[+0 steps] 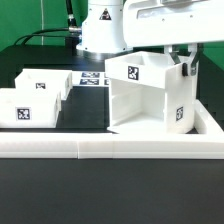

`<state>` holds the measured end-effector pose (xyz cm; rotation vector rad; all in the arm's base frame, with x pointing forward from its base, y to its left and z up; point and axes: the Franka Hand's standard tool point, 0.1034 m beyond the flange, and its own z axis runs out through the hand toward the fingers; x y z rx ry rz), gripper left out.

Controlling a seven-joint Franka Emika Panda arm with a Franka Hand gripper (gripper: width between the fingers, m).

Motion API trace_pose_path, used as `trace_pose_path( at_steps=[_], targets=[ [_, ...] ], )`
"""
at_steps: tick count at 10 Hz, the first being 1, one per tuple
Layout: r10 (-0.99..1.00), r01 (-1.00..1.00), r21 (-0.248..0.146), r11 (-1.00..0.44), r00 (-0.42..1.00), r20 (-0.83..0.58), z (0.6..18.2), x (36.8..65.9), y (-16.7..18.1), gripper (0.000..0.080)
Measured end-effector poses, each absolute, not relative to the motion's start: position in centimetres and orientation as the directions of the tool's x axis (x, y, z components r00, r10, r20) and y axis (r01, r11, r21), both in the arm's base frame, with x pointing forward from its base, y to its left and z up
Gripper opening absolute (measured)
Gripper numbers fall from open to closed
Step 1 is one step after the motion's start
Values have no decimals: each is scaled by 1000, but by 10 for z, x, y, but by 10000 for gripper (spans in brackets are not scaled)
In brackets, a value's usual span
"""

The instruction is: Assemble drawer

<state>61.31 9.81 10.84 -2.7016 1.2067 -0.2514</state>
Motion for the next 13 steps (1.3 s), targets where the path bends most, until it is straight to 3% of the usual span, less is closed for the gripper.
trace_pose_path(
  at_steps=[4, 8, 10, 13],
  targets=[
    [-846, -816, -245, -523, 532, 36, 109, 613, 97, 45],
    [-985, -969, -227, -99, 128, -117, 106, 608, 96, 45],
    [-988, -975, -219, -22, 54, -142, 104, 614, 96, 45],
    [-987, -981, -195, -16, 46, -153, 100, 631, 96, 48]
  ],
)
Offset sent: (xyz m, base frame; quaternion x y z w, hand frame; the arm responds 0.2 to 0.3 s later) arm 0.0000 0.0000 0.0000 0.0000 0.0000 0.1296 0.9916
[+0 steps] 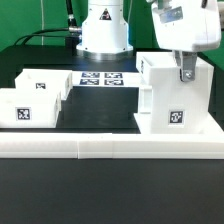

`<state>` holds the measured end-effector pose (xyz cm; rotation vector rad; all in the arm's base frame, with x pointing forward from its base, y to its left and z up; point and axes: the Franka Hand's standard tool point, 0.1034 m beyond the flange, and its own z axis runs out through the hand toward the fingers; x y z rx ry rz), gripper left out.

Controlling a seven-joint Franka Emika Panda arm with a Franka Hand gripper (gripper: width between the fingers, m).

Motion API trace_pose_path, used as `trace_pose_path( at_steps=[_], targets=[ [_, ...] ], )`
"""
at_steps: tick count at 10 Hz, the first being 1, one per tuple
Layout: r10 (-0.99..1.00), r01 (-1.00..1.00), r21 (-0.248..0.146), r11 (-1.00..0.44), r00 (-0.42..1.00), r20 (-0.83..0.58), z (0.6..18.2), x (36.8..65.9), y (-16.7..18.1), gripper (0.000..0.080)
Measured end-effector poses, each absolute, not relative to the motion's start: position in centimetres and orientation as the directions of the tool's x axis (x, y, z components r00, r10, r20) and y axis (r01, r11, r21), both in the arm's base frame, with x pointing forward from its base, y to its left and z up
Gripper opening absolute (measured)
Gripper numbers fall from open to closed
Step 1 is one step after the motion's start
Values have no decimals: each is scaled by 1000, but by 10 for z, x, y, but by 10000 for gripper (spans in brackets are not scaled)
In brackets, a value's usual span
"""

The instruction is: Assemble drawer

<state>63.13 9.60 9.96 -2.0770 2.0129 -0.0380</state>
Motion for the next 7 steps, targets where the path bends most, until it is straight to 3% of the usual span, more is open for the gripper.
trace_pose_path(
  at_steps=[3, 5, 7],
  targets=[
    [-986, -982, -190, 0, 32, -162, 100, 656, 96, 48],
    [-985, -987, -162, 0, 27, -169, 100, 656, 95, 48],
    [-985, -987, -163, -1, 29, -169, 100, 656, 95, 48]
  ],
)
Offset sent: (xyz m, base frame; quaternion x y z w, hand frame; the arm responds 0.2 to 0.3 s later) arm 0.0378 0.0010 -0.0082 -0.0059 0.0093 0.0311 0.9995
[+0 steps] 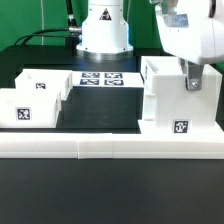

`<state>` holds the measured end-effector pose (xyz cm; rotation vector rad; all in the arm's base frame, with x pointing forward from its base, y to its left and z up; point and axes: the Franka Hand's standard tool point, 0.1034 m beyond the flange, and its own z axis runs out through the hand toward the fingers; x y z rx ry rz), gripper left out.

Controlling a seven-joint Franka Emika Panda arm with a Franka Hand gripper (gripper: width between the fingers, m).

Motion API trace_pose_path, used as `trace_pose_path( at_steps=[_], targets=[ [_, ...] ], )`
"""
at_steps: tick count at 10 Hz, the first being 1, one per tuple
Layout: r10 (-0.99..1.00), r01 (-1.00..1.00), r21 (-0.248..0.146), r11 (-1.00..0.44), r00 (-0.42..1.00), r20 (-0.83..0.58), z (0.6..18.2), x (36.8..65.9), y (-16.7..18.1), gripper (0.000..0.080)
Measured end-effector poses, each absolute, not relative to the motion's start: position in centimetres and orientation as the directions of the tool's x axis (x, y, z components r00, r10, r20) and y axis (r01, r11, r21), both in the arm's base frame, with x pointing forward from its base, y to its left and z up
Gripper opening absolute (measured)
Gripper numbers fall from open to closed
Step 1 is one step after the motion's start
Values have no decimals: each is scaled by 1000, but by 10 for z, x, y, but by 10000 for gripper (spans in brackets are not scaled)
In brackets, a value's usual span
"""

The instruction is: Assemble drawer

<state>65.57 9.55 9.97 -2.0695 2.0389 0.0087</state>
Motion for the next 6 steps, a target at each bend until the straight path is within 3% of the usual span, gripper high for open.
trace_pose_path(
  at_steps=[1, 2, 3, 4, 5, 6],
  targets=[
    [-985, -986, -164, -4, 32, -168, 100, 656, 95, 48],
    [-985, -986, -168, -7, 35, -167, 101, 657, 96, 248],
    [-985, -985, -171, -10, 39, -167, 101, 658, 96, 386],
    [-985, -985, -174, -13, 43, -166, 102, 658, 96, 386],
    [-985, -984, -176, -16, 46, -166, 103, 659, 97, 539],
    [-985, -984, -178, -19, 49, -165, 104, 659, 97, 539]
  ],
)
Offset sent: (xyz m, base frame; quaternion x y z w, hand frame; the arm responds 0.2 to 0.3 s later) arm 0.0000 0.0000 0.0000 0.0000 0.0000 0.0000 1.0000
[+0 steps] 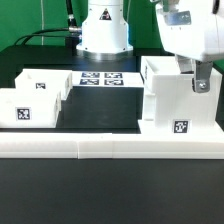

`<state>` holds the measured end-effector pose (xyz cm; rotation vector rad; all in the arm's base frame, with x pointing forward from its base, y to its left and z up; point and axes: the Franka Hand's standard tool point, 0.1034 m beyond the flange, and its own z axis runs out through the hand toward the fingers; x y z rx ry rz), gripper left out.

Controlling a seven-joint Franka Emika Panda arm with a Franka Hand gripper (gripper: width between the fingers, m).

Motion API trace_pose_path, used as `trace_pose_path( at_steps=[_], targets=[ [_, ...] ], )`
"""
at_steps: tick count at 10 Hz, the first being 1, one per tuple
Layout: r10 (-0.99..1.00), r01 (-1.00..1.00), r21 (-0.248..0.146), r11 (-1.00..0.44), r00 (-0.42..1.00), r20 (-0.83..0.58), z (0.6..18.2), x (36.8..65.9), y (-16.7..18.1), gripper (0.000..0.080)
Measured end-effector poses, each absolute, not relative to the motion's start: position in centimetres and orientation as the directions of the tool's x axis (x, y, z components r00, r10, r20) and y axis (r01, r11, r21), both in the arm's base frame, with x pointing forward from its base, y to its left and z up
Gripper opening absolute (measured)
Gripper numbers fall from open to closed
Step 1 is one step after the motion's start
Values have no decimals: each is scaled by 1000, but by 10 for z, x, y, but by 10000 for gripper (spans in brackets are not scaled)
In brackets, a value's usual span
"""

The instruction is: Assemble drawer

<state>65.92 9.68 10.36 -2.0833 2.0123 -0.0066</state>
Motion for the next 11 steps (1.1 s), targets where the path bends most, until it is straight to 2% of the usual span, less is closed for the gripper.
trace_pose_path(
  at_steps=[1, 2, 3, 4, 5, 6, 7, 8, 11],
  targets=[
    [-985, -984, -178, -21, 51, -165, 104, 659, 97, 629],
    [-985, -984, -179, -23, 53, -165, 104, 659, 97, 645],
    [-985, -984, -179, -24, 54, -165, 104, 659, 97, 645],
    [-978, -977, -182, -114, 143, -154, 108, 657, 96, 645],
    [-956, -958, -179, -225, 252, -149, 124, 647, 92, 649],
    [-934, -935, -192, -297, 327, -144, 134, 642, 85, 649],
    [-906, -904, -207, -374, 403, -126, 138, 641, 79, 649],
    [-914, -914, -199, -353, 382, -132, 134, 641, 83, 649],
    [-803, -797, -220, -563, 590, -82, 132, 640, 81, 649]
  ],
)
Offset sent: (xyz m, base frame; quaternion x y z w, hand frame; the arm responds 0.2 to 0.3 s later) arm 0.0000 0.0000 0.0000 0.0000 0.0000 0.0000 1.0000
